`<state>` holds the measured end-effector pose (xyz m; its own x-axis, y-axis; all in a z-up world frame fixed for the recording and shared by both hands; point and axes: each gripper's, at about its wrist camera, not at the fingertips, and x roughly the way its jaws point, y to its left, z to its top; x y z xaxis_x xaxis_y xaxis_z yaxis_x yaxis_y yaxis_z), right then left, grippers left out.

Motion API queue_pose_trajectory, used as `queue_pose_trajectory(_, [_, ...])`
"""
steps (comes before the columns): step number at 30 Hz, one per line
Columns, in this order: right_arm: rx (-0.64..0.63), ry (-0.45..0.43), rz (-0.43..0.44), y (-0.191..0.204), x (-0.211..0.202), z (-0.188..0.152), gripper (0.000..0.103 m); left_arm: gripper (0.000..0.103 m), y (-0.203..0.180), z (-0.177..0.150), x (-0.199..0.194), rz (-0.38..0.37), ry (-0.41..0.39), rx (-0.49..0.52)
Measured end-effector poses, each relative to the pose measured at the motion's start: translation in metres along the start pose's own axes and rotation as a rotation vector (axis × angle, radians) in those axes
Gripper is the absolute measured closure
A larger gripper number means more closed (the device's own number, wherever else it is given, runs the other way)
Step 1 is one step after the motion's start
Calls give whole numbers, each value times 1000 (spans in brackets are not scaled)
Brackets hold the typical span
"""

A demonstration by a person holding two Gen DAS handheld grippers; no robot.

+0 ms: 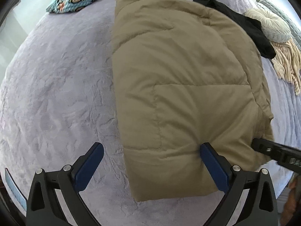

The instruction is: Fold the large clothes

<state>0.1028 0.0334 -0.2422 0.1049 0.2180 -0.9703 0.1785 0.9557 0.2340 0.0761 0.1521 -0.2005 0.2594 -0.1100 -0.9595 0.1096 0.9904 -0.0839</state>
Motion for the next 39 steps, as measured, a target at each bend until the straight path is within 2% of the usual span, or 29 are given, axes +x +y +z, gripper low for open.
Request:
queue_pose_trajectory(5, [6,36,-8,1,12,6,64,0,-2,-2,-1,12,11,-10])
queue_pose_trajectory(11, [-42,27,27,2,-15,8,64,0,-9,-7,-15,50,3,-12])
queue_pose_trajectory(15, [-58,12,50,-3,-35,-3,58,0,-11,-15,-33,67,-13,-17])
queue_pose_trajectory(23, [-48,-12,96,-22,-64,-35,58,0,-29,-53,-68,82,-22,-16])
queue_pose_trajectory(28, [-86,-34,71,-26,-85,-55,58,0,-52,-75,-107,81,-100,-9])
queue_pose_trajectory(29, [-97,-41,66,-29,-91,-59,57,0,-56,-79,-115,86,-116,-8])
queue_pose_trajectory(31, [-120,-58,55,-31,-102,-66,43,0,-62,-87,-130,100,-146,-15])
queue_pose_trajectory(36, [-202,-100,21,-26,-130,-74,35,0,-61,-106,-169,126,-238,-95])
queue_pose_trajectory(39, [-255,-134,14,-17,-146,-75,29,0,-56,-113,-187,142,-264,-144])
